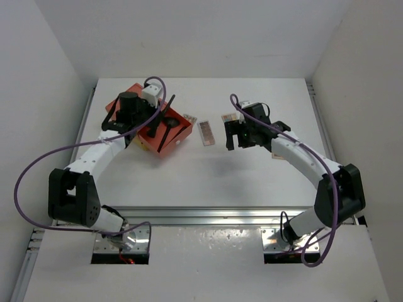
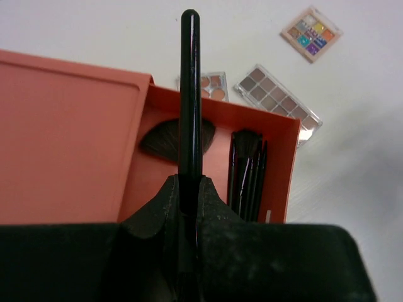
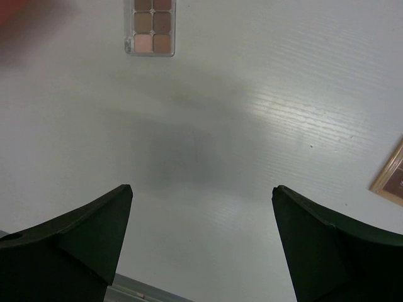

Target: Organize the makeup

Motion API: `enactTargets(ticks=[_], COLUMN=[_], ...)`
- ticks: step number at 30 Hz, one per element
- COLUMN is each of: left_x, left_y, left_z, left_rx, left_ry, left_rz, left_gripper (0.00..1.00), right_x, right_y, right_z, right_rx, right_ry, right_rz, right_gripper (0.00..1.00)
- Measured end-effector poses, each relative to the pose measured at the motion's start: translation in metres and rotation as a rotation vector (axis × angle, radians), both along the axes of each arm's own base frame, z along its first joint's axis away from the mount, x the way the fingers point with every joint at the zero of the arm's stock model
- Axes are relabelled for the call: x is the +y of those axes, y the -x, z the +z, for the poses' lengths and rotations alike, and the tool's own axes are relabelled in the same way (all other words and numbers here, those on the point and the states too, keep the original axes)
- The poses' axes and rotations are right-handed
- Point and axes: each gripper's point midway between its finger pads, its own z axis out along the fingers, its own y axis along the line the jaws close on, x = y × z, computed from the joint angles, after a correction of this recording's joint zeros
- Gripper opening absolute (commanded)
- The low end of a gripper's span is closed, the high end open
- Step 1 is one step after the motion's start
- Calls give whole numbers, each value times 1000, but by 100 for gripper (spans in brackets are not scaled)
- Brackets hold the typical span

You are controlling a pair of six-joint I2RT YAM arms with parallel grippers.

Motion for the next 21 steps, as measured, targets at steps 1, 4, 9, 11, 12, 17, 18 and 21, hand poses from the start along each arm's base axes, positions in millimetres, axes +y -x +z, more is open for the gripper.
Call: enactTargets(ticks=[1, 4, 9, 11, 12, 17, 18, 21], left_x=[1, 2, 3, 3, 4, 6, 7, 6], left_y=[1, 6, 12, 10, 10, 16, 18, 21], left_z=[-7, -27, -45, -44, -44, -60, -65, -70], left_rx=[4, 25, 47, 40, 35, 52, 61, 71], left_ry=[3, 10, 16, 23, 23, 9, 5, -3], left_rz=[4, 10, 16, 23, 27, 42, 45, 45], left_gripper=[0, 0, 0, 0, 0, 14, 18, 46], right_x=[2, 4, 2, 0, 0, 1, 2, 3], right_y=[1, 3, 4, 4, 5, 11, 11, 13], right_z=[0, 0, -1, -2, -4, -8, -8, -8], right_rx=[-2, -7, -17, -19, -19, -15, -16, -19], right_ry=[3, 22, 54, 64, 69, 92, 95, 107], right_rz=[3, 4, -13, -26, -30, -26, -24, -21], right_gripper=[92, 92, 92, 92, 92, 93, 93, 94])
